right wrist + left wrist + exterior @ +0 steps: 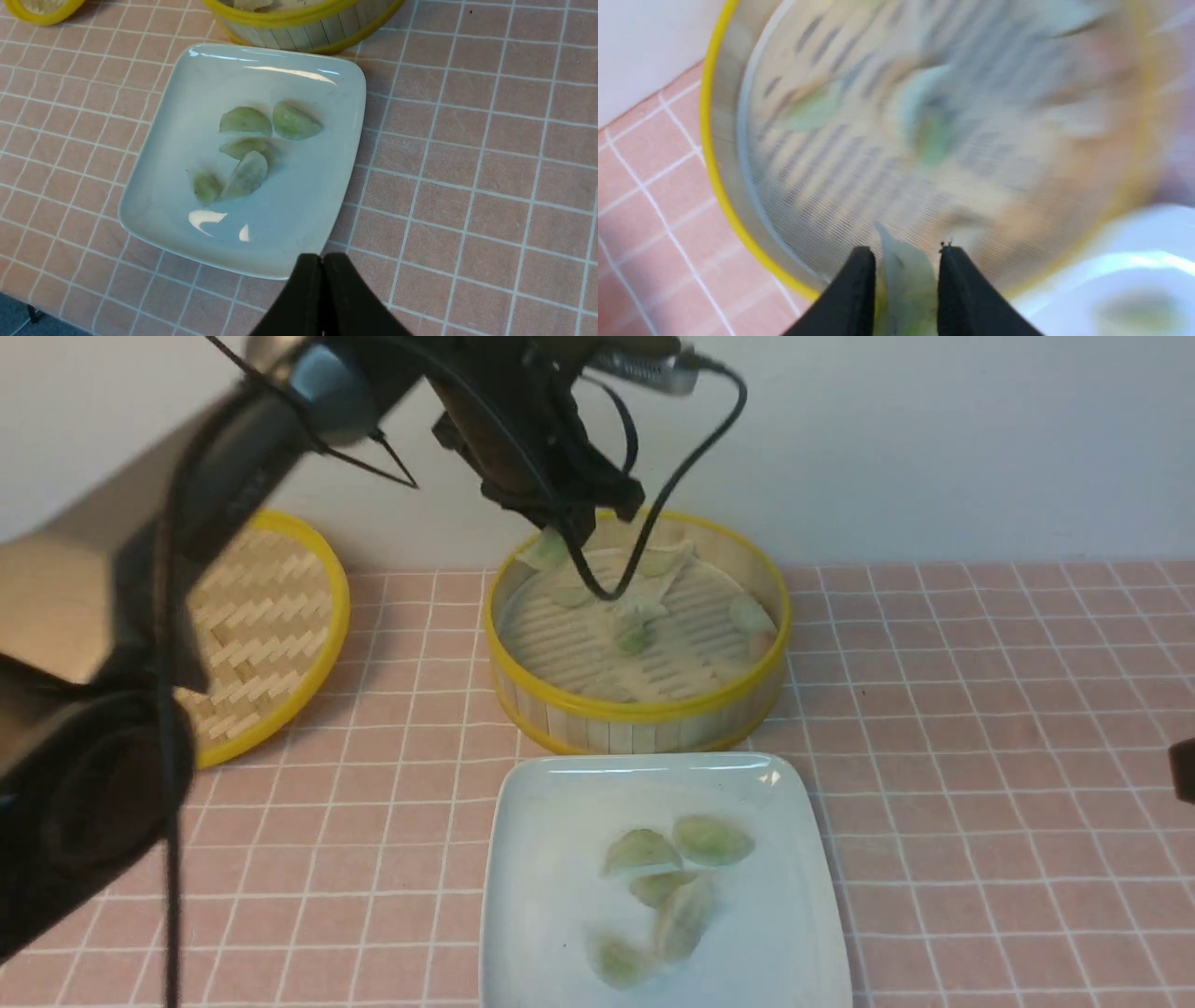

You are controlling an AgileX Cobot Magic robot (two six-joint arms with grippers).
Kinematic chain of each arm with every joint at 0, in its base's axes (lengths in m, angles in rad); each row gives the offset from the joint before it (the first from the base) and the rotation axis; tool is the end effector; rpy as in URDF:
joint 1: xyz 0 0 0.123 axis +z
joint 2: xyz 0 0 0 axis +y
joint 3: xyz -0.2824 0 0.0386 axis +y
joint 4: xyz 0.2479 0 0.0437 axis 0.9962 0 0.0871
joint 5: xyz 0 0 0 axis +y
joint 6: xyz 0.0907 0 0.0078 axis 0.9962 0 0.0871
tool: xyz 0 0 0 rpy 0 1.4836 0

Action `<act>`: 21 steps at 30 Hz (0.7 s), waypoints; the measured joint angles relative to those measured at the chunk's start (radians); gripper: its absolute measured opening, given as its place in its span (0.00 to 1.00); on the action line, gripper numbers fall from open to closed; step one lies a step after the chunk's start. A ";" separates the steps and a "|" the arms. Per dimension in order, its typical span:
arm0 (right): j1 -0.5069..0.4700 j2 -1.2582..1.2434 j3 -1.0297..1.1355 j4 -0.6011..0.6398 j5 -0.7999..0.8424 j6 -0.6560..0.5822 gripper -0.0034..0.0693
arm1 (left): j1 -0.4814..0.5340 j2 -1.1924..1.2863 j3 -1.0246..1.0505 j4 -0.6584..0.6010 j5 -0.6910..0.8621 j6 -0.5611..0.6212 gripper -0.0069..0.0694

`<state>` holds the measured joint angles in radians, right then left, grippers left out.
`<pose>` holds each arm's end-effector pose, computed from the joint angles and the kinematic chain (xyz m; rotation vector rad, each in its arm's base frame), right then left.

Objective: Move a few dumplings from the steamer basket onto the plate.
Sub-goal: Use the left arm to grab a dumpling from the steamer, then use the left arm to put the dumpling into the plate

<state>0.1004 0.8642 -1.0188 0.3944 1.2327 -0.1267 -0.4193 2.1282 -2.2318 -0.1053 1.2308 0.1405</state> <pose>0.1284 0.0461 0.3744 -0.2600 2.5025 0.5140 0.4257 -0.1996 0.3332 0.7138 2.5218 -0.2403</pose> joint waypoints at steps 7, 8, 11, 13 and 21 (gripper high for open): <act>0.000 0.000 0.000 0.000 0.000 -0.023 0.03 | -0.024 -0.270 0.590 -0.109 0.001 -0.012 0.28; 0.000 0.000 0.000 0.000 0.000 -0.024 0.03 | -0.032 -0.276 0.636 -0.116 -0.001 -0.013 0.28; 0.000 0.000 0.000 0.000 -0.006 -0.033 0.03 | -0.078 -0.274 0.807 -0.150 -0.085 -0.013 0.28; 0.000 0.000 0.000 0.000 -0.018 -0.040 0.03 | -0.105 -0.255 0.857 -0.163 -0.154 -0.013 0.28; 0.000 0.035 -0.011 0.000 -0.041 -0.046 0.03 | -0.123 -0.204 0.866 -0.163 -0.254 -0.013 0.39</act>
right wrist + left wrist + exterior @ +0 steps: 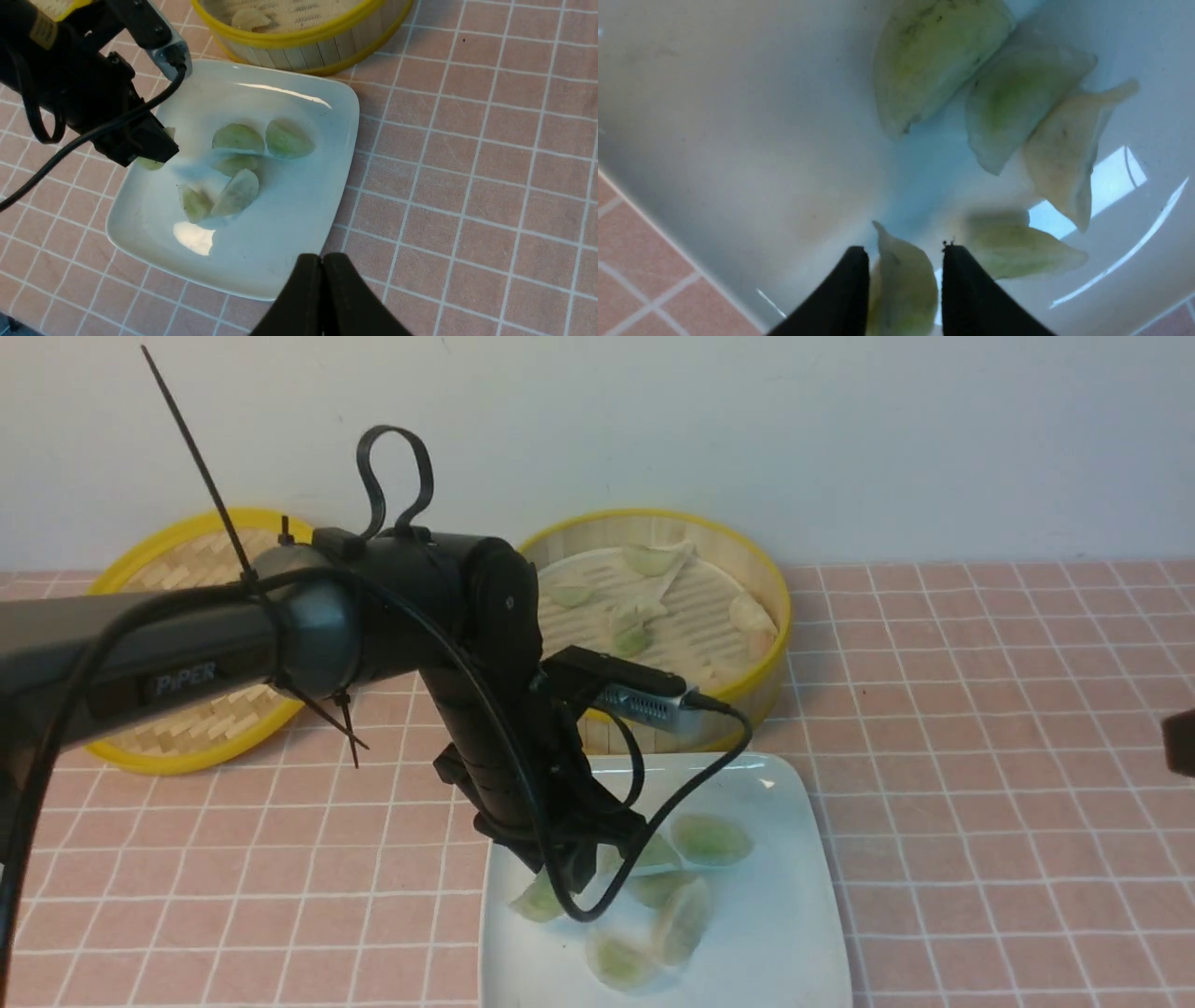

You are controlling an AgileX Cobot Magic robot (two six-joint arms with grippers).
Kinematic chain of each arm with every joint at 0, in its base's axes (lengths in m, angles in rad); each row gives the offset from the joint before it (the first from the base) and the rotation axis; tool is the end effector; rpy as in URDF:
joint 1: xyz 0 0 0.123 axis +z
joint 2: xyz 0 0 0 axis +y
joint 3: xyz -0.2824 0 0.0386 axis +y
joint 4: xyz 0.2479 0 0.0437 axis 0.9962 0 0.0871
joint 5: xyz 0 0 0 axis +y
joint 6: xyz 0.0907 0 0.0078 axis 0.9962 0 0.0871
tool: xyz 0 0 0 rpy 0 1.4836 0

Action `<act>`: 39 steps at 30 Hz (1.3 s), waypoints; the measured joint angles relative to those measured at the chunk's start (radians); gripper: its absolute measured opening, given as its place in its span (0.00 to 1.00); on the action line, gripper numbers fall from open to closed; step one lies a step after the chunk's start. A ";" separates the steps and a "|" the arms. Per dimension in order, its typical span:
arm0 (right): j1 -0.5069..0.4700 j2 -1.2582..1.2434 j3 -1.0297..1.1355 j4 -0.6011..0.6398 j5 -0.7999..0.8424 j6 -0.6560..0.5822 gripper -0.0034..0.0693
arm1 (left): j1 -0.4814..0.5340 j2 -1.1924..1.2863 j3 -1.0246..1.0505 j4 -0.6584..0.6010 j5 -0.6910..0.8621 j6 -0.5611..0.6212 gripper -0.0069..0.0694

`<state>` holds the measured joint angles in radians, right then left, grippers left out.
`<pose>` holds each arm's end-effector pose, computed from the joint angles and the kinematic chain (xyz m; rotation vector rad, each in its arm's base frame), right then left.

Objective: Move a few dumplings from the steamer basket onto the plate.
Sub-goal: Use the left arm to put the dumpling into the plate, then use the right arm to grab a dumpling from inside the steamer

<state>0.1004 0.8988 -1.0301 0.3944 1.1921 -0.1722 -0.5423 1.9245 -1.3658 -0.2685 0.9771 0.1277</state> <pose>0.1401 0.0468 0.3748 -0.2975 2.4762 0.4917 0.3148 -0.2131 0.1922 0.8020 2.9389 -0.3850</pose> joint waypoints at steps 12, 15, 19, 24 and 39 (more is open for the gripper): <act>0.156 0.571 -0.382 0.026 -0.018 -0.088 0.03 | 0.000 -0.141 -0.120 0.110 0.224 -0.057 0.26; 0.196 0.727 -0.511 -0.018 -0.025 -0.071 0.04 | 0.000 -0.304 -0.088 0.175 0.228 -0.120 0.12; 0.238 0.890 -0.655 -0.077 -0.030 -0.064 0.08 | 0.000 -0.488 -0.011 0.191 0.243 -0.177 0.09; 0.295 1.184 -0.941 -0.139 -0.045 -0.064 0.21 | 0.000 -0.784 0.135 0.189 0.230 -0.238 0.08; 0.336 1.790 -1.625 -0.155 0.040 -0.064 0.72 | 0.000 -1.047 0.205 0.378 0.281 -0.401 0.08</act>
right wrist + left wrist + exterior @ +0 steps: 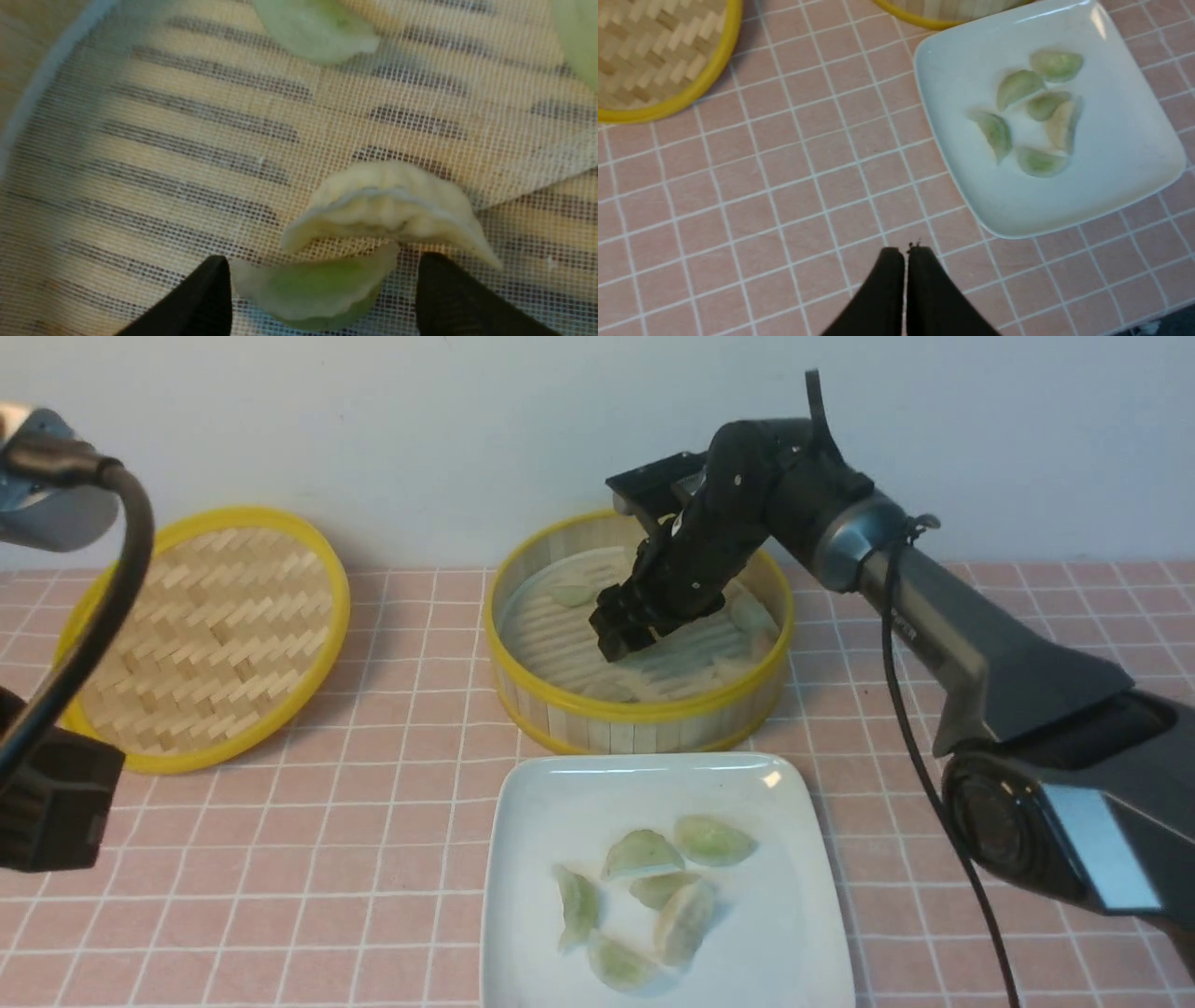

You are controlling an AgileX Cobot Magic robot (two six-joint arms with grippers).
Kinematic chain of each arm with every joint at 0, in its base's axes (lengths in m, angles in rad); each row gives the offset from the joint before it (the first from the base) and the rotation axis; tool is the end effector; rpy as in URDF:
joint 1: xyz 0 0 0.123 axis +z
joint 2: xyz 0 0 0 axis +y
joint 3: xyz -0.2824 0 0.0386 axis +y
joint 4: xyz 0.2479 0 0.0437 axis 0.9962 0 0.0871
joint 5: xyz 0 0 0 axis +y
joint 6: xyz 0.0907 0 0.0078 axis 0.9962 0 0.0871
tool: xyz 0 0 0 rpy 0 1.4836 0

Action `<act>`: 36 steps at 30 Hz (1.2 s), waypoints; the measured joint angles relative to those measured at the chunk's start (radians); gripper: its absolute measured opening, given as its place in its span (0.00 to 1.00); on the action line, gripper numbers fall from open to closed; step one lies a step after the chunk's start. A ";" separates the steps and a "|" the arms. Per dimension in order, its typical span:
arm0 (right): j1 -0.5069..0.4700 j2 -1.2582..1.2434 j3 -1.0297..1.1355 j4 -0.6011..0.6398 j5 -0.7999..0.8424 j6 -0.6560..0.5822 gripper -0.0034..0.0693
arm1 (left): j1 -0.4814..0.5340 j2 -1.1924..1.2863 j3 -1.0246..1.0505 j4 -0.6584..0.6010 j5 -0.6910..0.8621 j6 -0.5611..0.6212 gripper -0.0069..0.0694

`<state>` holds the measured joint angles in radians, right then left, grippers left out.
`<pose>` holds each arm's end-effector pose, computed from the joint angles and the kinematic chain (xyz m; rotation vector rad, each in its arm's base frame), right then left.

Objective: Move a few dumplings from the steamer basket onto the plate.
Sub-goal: Use the right arm to grab a dumpling from inside the steamer, then use the right arm to put the dumpling into the plate

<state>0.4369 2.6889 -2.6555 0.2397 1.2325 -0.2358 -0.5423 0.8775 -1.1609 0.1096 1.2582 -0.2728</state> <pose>0.4939 0.2531 0.1655 -0.8627 2.6126 0.3875 0.1181 -0.0601 0.4060 0.3267 2.4404 -0.2154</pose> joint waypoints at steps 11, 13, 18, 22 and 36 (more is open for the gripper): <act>0.000 0.015 -0.018 -0.023 -0.014 -0.034 0.50 | 0.000 0.000 0.001 0.032 0.000 -0.013 0.08; 0.000 0.015 -0.020 -0.023 -0.014 -0.034 0.50 | 0.000 0.000 0.001 0.032 0.000 -0.015 0.08; 0.000 0.007 -0.060 -0.036 0.019 0.005 0.50 | 0.000 0.000 0.001 0.032 0.000 -0.017 0.08; 0.000 -0.058 -0.043 -0.042 0.022 0.073 0.50 | 0.000 0.000 0.001 0.033 0.001 -0.017 0.08; 0.000 -0.830 1.163 0.099 -0.079 0.085 0.50 | 0.000 0.013 0.001 0.021 0.001 -0.013 0.08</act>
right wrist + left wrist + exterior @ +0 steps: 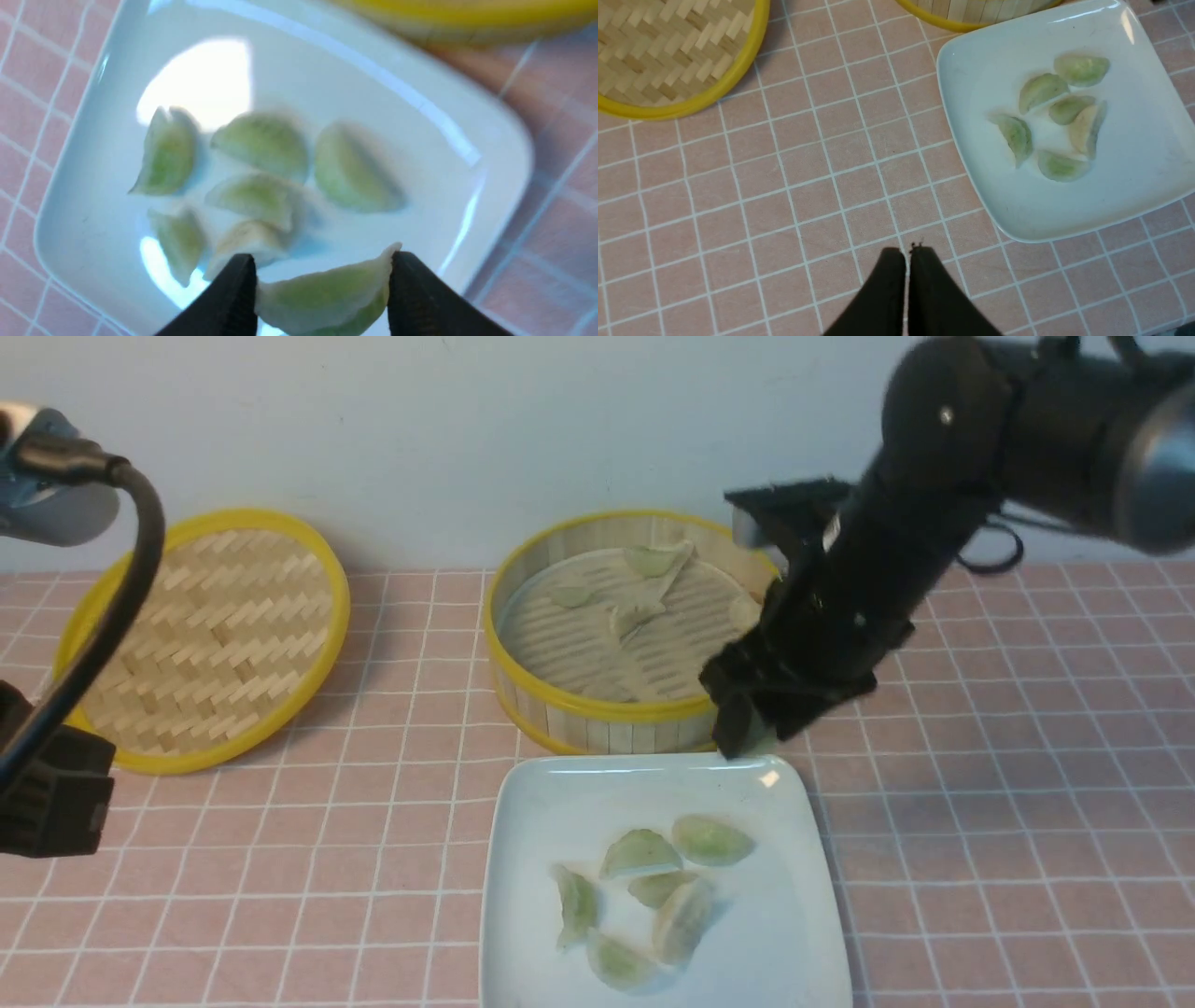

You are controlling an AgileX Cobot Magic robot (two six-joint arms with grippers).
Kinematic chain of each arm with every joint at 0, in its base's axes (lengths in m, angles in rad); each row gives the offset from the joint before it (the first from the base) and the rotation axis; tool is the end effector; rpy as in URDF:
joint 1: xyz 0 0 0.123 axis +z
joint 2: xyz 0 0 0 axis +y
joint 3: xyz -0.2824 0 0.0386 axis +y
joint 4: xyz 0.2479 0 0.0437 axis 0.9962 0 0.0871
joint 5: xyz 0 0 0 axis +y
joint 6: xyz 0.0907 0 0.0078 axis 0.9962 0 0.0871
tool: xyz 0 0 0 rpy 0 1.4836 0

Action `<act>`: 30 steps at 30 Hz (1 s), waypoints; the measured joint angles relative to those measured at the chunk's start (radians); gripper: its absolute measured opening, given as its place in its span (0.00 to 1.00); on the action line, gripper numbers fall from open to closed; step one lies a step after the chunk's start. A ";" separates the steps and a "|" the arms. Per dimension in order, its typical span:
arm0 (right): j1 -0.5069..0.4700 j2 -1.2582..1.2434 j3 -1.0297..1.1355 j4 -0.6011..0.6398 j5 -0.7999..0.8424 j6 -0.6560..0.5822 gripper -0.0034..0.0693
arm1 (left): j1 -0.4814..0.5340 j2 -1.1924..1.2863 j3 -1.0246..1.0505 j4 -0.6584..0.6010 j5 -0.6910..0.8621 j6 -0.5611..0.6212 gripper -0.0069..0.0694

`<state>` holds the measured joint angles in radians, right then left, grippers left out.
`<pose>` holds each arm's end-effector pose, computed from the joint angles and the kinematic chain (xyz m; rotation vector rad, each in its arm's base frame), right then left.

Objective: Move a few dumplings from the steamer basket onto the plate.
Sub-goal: Use the right arm to put the dumpling into the plate, then use the right arm to grab a dumpling from inside the steamer

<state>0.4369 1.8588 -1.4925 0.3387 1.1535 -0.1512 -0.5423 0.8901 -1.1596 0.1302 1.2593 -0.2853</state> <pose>0.3308 0.1850 0.2492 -0.7025 2.9261 0.5087 0.1220 -0.0604 0.4040 0.3128 2.4509 -0.1888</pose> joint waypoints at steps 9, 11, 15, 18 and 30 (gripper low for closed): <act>0.014 0.016 0.111 0.016 0.005 0.001 0.50 | 0.000 0.052 0.000 0.000 0.000 0.004 0.08; 0.035 0.026 0.111 0.000 0.043 0.001 0.53 | 0.000 0.066 0.000 0.000 0.000 0.004 0.08; 0.063 0.036 0.111 -0.033 0.026 0.001 0.66 | 0.000 0.079 0.000 0.000 -0.001 0.006 0.08; 0.063 0.036 0.080 -0.057 0.020 0.001 0.76 | 0.000 0.079 0.000 -0.002 -0.001 0.006 0.08; -0.014 0.274 -0.576 -0.246 0.041 -0.048 0.83 | 0.000 0.079 0.000 -0.004 -0.001 0.006 0.08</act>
<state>0.4228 2.1332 -2.0682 0.0926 1.1946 -0.1991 -0.5423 0.9688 -1.1596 0.1262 1.2583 -0.2798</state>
